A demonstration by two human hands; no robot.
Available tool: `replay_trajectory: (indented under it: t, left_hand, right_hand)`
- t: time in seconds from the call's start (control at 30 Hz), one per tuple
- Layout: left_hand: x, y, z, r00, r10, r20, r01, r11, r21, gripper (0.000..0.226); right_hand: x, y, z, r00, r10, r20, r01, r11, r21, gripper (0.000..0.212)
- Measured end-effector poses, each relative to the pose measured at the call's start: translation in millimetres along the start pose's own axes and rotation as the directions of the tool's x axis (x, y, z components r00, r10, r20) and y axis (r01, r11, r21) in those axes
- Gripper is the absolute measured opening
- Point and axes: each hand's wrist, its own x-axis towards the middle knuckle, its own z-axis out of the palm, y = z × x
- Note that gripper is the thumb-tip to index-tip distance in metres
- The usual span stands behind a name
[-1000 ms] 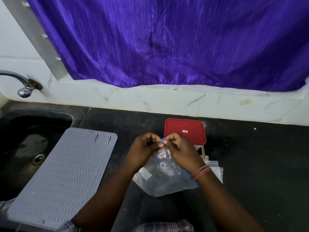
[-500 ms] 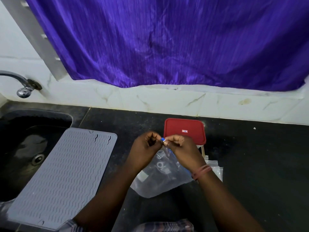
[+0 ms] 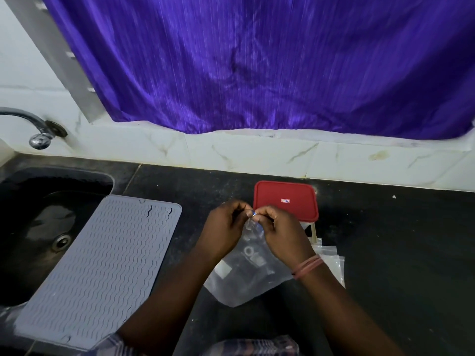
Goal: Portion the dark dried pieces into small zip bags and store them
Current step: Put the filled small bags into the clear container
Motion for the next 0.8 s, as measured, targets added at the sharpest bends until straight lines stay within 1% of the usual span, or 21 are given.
replay_trajectory:
  t: [0.07, 0.13, 0.23, 0.3, 0.43, 0.57, 0.6, 0.67, 0.8]
  left_hand:
    - [-1.2, -0.3, 1.7, 1.000, -0.004, -0.008, 0.004, 1.000, 0.017, 0.013]
    - [-2.5, -0.1, 1.6, 0.999, -0.033, -0.010, 0.033, 0.999, -0.027, 0.012]
    - [-3.9, 3.0, 1.6, 0.997, -0.073, 0.013, 0.074, 0.993, -0.097, 0.014]
    - [-3.9, 3.5, 1.7, 0.997, -0.076, 0.022, 0.078, 0.992, -0.103, 0.016]
    - [-6.3, 5.5, 6.1, 0.997, -0.079, -0.003, 0.079, 0.996, -0.043, 0.016]
    - [-6.5, 7.1, 10.2, 0.994, -0.088, -0.059, 0.089, 0.996, 0.006, 0.019]
    - [-6.0, 7.8, 9.1, 0.991, -0.105, -0.085, 0.104, 0.994, -0.014, 0.020]
    - [-4.0, 10.7, 4.0, 0.979, -0.163, -0.125, 0.150, 0.983, -0.108, 0.020]
    - [2.2, 14.3, -11.0, 0.953, -0.266, -0.147, 0.230, 0.947, -0.224, 0.025]
  right_hand:
    - [1.1, 0.3, -0.8, 1.000, 0.003, 0.025, -0.003, 1.000, 0.001, 0.013]
    - [2.7, 0.9, -2.7, 0.998, -0.028, 0.054, 0.031, 0.999, -0.041, 0.012]
    - [4.7, 2.0, -2.9, 0.990, -0.115, 0.083, 0.130, 0.970, -0.203, 0.011]
    - [4.7, 1.2, 0.1, 0.987, -0.135, 0.085, 0.153, 0.948, -0.278, 0.011]
    - [3.7, 1.1, 2.0, 0.988, -0.145, 0.059, 0.156, 0.935, -0.317, 0.008]
    - [4.5, -5.5, -0.8, 0.985, -0.169, 0.044, 0.174, 0.926, -0.334, 0.012]
    - [5.2, -7.9, -1.2, 0.984, -0.174, 0.036, 0.176, 0.925, -0.338, 0.013]
    - [7.1, -9.6, -2.9, 0.985, -0.169, 0.026, 0.167, 0.922, -0.348, 0.012]
    - [8.4, -0.9, -7.3, 0.992, -0.126, 0.009, 0.123, 0.943, -0.308, 0.011]
